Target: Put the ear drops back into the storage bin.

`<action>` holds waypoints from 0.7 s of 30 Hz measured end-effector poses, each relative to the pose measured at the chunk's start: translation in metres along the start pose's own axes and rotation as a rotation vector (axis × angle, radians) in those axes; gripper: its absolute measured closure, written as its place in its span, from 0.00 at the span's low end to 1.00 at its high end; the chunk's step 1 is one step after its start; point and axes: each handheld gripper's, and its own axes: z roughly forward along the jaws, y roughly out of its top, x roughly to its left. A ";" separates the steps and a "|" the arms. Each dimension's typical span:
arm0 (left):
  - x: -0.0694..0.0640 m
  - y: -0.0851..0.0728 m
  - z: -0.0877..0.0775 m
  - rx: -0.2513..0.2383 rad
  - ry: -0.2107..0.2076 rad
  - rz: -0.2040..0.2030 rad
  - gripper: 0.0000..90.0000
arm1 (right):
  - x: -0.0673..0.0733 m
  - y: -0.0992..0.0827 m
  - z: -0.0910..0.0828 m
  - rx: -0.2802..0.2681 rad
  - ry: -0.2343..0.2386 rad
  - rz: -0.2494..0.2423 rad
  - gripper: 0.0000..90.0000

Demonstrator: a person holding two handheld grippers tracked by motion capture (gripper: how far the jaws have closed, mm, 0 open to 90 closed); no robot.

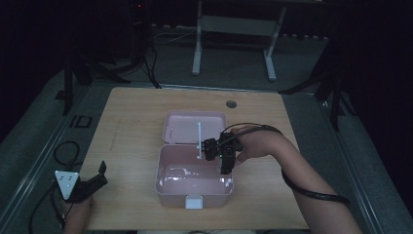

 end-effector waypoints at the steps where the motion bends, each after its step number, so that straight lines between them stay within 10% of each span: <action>1: 0.000 0.000 0.000 0.000 0.000 0.000 0.01 | 0.000 0.002 0.002 -0.001 0.001 -0.006 0.66; 21: 0.001 0.000 0.000 0.003 -0.002 -0.005 0.01 | -0.004 0.020 0.065 0.025 0.027 -0.064 0.66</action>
